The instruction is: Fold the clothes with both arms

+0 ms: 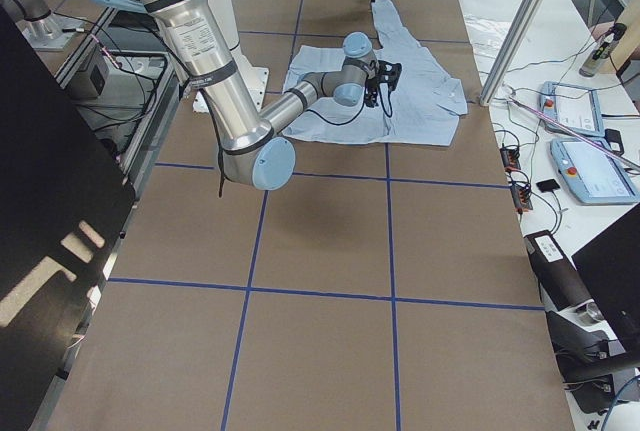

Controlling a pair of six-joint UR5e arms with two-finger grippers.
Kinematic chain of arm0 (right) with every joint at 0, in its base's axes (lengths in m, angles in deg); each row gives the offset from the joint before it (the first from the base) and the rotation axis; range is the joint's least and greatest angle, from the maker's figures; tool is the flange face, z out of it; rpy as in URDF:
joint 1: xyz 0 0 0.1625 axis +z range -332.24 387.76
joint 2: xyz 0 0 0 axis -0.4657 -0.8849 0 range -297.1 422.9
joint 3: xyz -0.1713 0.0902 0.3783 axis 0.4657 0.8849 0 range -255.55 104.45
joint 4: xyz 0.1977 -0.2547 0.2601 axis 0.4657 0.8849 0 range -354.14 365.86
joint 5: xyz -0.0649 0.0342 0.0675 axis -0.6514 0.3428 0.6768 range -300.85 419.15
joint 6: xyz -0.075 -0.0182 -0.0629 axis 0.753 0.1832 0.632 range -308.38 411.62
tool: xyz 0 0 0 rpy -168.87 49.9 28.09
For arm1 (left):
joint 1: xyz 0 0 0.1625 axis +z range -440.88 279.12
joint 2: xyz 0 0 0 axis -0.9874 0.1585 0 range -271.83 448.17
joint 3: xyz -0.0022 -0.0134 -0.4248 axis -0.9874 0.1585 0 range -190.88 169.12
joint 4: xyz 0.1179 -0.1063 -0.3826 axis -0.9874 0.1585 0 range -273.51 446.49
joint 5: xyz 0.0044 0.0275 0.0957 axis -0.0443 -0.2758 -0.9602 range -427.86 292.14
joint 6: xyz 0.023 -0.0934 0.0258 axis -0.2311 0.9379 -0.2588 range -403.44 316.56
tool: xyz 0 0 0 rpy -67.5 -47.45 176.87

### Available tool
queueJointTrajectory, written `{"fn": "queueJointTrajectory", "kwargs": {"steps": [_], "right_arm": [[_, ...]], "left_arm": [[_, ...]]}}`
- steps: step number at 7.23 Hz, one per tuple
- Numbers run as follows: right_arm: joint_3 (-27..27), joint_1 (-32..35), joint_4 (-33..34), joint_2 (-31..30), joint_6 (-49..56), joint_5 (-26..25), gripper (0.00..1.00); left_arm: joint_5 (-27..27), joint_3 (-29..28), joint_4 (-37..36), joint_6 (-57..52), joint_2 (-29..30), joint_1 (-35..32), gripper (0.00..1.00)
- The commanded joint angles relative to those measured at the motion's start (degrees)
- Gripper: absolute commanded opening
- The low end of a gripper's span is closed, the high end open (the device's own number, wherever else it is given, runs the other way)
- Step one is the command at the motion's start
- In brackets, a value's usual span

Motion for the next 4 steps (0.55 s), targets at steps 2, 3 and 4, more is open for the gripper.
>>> {"fn": "queueJointTrajectory", "kwargs": {"steps": [2, 3, 4], "right_arm": [[0.01, -0.12, 0.0, 0.0, 0.0, -0.03, 0.98], [0.01, -0.12, 0.0, 0.08, 0.0, -0.03, 0.98], [0.01, -0.12, 0.0, 0.08, 0.0, -0.03, 0.98]], "left_arm": [[0.0, -0.34, -0.69, 3.46, 0.71, 0.49, 0.11], [0.0, -0.34, -0.69, 3.82, 0.8, 0.58, 0.0], [0.0, -0.17, -0.69, 4.09, 1.15, 0.58, 0.0]]}}
